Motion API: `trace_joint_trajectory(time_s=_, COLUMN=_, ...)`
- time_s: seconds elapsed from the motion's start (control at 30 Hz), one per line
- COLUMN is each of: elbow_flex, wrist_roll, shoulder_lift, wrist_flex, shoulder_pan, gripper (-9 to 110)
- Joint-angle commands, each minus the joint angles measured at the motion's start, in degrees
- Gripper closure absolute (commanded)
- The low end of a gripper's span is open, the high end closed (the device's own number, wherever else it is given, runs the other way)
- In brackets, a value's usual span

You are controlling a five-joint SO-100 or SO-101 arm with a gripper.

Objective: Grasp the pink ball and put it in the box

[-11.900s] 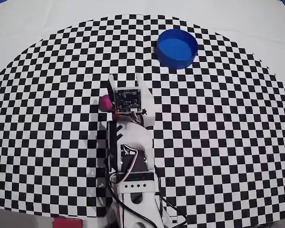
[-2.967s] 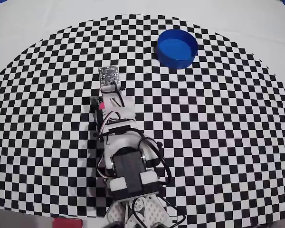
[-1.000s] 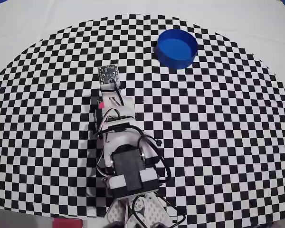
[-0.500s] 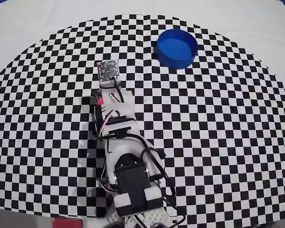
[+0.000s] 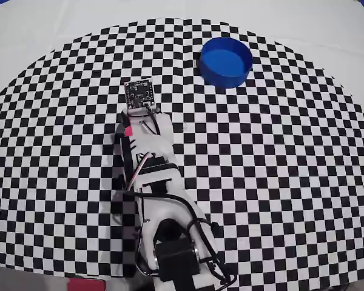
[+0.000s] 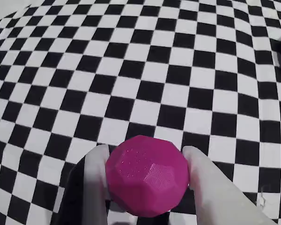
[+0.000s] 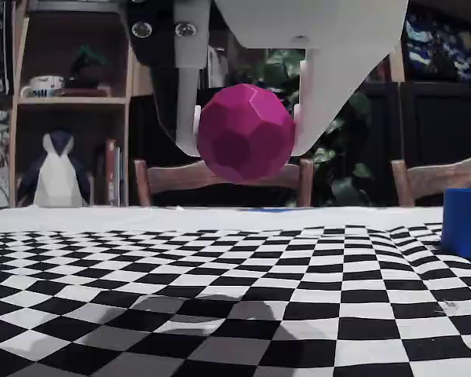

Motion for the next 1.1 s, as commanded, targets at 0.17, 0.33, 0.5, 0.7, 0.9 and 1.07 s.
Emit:
trace_joint_trajectory(time_s=0.17, elbow_flex=4.5, wrist_roll=-0.3, shoulder_lift=10.9, wrist_flex=0.3, shoulder_pan=1.1, gripper=101)
trace_joint_trajectory(time_s=0.33, elbow_flex=6.3, wrist_roll=-0.3, shoulder_lift=13.7, wrist_flex=0.3, shoulder_pan=1.8, gripper=101)
trace_joint_trajectory(time_s=0.5, elbow_flex=6.2, wrist_roll=-0.4, shoulder_lift=13.8, wrist_flex=0.3, shoulder_pan=3.1, gripper=101)
trace_joint_trajectory(time_s=0.7, elbow_flex=6.2, wrist_roll=-0.4, shoulder_lift=13.9, wrist_flex=0.3, shoulder_pan=4.3, gripper=101)
trace_joint_trajectory(time_s=0.9, elbow_flex=6.2, wrist_roll=-0.4, shoulder_lift=14.2, wrist_flex=0.3, shoulder_pan=5.3, gripper=101)
trace_joint_trajectory(time_s=1.07, elbow_flex=6.2, wrist_roll=-0.4, shoulder_lift=14.8, wrist_flex=0.3, shoulder_pan=6.4, gripper=101)
